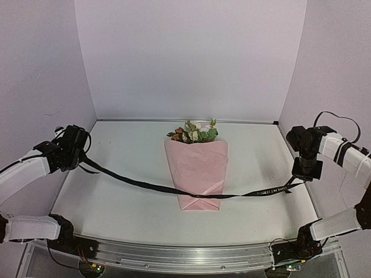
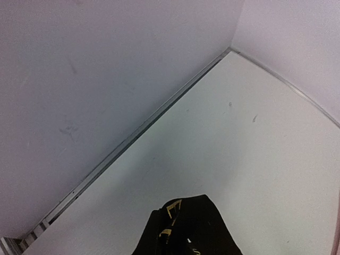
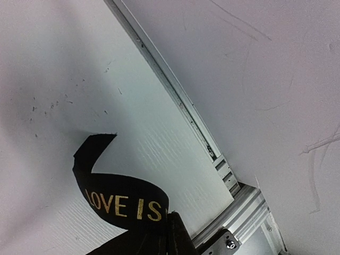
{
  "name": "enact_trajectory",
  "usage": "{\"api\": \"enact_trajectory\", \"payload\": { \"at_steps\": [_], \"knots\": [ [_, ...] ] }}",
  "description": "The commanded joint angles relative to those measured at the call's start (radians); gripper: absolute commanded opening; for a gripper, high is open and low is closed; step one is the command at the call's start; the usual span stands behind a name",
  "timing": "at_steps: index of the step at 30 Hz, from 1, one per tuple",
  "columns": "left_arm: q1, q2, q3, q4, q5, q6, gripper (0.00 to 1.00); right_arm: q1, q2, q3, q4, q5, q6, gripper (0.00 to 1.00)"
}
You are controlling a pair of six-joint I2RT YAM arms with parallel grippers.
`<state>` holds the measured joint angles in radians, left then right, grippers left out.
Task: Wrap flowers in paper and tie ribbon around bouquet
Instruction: Straighten the ribbon at the center of the board, then place the ribbon on the folded bouquet.
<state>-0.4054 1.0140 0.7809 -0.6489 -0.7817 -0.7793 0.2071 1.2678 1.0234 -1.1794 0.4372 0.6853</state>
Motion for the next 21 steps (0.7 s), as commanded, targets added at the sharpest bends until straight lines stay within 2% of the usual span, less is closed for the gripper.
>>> {"api": "enact_trajectory", "payload": {
  "at_steps": [1, 4, 9, 12, 14, 18, 21],
  "knots": [
    [0.137, 0.034, -0.035, 0.073, 0.159, -0.067, 0.00, -0.038, 0.004, -0.044, 0.049, -0.057, 0.089, 0.00],
    [0.181, 0.068, -0.048, 0.053, 0.170, -0.111, 0.00, -0.055, -0.002, -0.099, 0.099, -0.107, 0.143, 0.00],
    [0.190, 0.060, -0.101, 0.051, 0.206, -0.199, 0.02, -0.060, -0.029, -0.190, 0.147, -0.134, 0.191, 0.02],
    [0.189, 0.052, -0.145, 0.046, 0.217, -0.273, 0.06, -0.063, -0.047, -0.234, 0.174, -0.149, 0.217, 0.08],
    [0.189, 0.044, -0.170, 0.045, 0.220, -0.314, 0.08, -0.068, -0.059, -0.256, 0.180, -0.153, 0.223, 0.19],
    [0.190, 0.027, -0.203, 0.062, 0.230, -0.352, 0.27, -0.103, -0.088, -0.268, 0.180, -0.165, 0.206, 0.40],
    [0.190, 0.011, -0.190, 0.070, 0.240, -0.327, 0.53, -0.126, -0.122, -0.260, 0.179, -0.191, 0.174, 0.55]
  ]
}}
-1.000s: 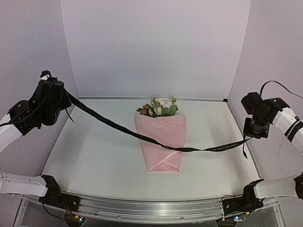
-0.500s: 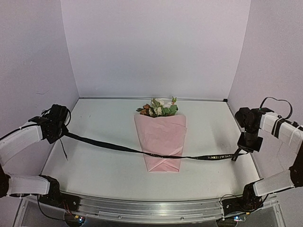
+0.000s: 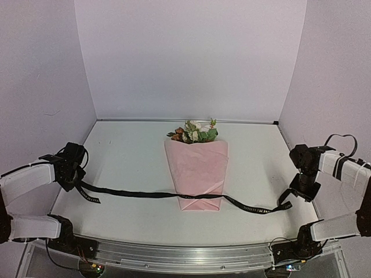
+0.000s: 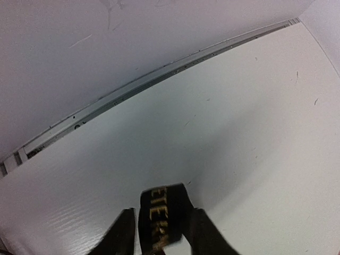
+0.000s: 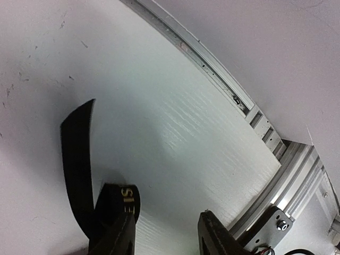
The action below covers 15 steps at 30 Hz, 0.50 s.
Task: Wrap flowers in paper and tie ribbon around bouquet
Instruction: Place the ribbon on the folded bouquet.
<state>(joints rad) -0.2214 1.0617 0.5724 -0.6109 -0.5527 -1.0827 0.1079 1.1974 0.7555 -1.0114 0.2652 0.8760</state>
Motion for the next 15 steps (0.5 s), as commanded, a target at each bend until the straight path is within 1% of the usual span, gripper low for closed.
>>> {"api": "enact_trajectory", "payload": {
  "at_steps": [1, 4, 5, 6, 8, 9, 12, 15],
  "knots": [
    [0.006, -0.042, 0.035, 0.035, 0.018, 0.003, 0.62, -0.027, -0.059, 0.018, 0.013, -0.039, -0.043, 0.59],
    [0.005, -0.046, 0.101, 0.049, 0.051, 0.088, 0.86, -0.025, -0.051, 0.068, 0.022, -0.157, -0.130, 0.70],
    [0.005, -0.043, 0.125, 0.052, 0.065, 0.121, 0.92, -0.024, -0.042, 0.085, 0.033, -0.207, -0.157, 0.73],
    [0.005, -0.040, 0.143, 0.059, 0.084, 0.150, 0.95, -0.021, -0.035, 0.099, 0.043, -0.254, -0.175, 0.76],
    [0.006, -0.036, 0.176, 0.077, 0.136, 0.195, 0.99, 0.004, -0.029, 0.117, 0.060, -0.315, -0.208, 0.83],
    [0.005, -0.034, 0.187, 0.105, 0.175, 0.232, 1.00, 0.022, -0.028, 0.124, 0.076, -0.342, -0.219, 0.84],
    [0.004, -0.010, 0.219, 0.153, 0.321, 0.302, 1.00, 0.102, -0.017, 0.153, 0.116, -0.367, -0.252, 0.87],
    [-0.009, 0.024, 0.222, 0.222, 0.472, 0.330, 1.00, 0.210, 0.026, 0.202, 0.162, -0.388, -0.274, 0.89]
  ]
}}
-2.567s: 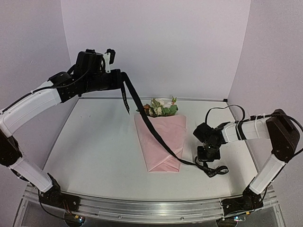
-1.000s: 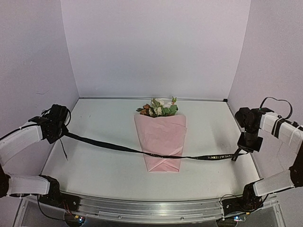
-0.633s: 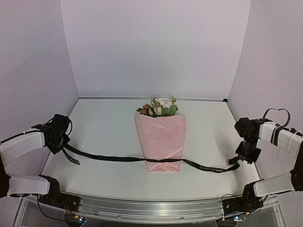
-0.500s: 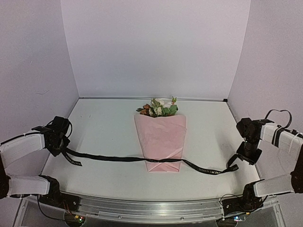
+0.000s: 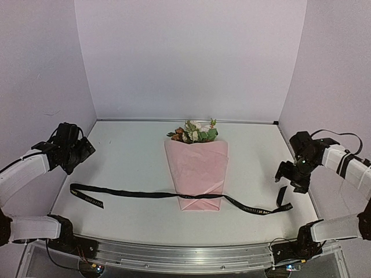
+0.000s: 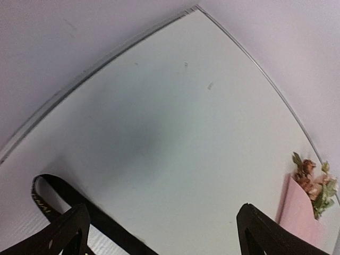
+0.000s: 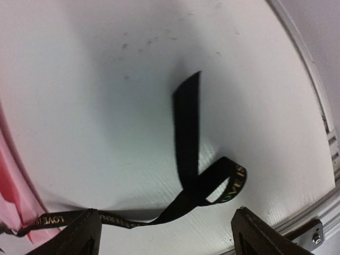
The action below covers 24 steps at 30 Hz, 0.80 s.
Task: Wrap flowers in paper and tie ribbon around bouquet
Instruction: Place the ribbon on the folded bouquet, then adjust the ribbon on the folded bouquet.
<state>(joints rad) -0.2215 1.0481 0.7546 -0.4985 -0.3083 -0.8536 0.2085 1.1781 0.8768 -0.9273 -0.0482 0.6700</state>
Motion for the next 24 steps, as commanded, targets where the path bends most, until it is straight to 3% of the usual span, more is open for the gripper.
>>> {"api": "enact_trajectory", "payload": {
  "at_steps": [1, 3, 7, 14, 24],
  "knots": [
    [-0.020, 0.052, 0.037, 0.151, 0.283, 0.111, 1.00, 0.136, 0.070, 0.097, 0.094, -0.091, -0.067, 0.90],
    [-0.055, 0.087, 0.040, 0.197, 0.386, 0.116, 1.00, 0.182, 0.125, 0.120, 0.146, -0.135, -0.055, 0.92],
    [-0.164, 0.186, 0.072, 0.260, 0.446, 0.126, 1.00, 0.259, 0.259, 0.183, 0.240, -0.203, -0.032, 0.96],
    [-0.225, 0.322, 0.090, 0.377, 0.593, 0.118, 0.95, 0.315, 0.511, 0.291, 0.383, -0.323, 0.025, 0.97],
    [-0.312, 0.423, 0.106, 0.468, 0.721, 0.179, 0.89, 0.358, 0.660, 0.293, 0.538, -0.377, 0.119, 0.91]
  ]
}}
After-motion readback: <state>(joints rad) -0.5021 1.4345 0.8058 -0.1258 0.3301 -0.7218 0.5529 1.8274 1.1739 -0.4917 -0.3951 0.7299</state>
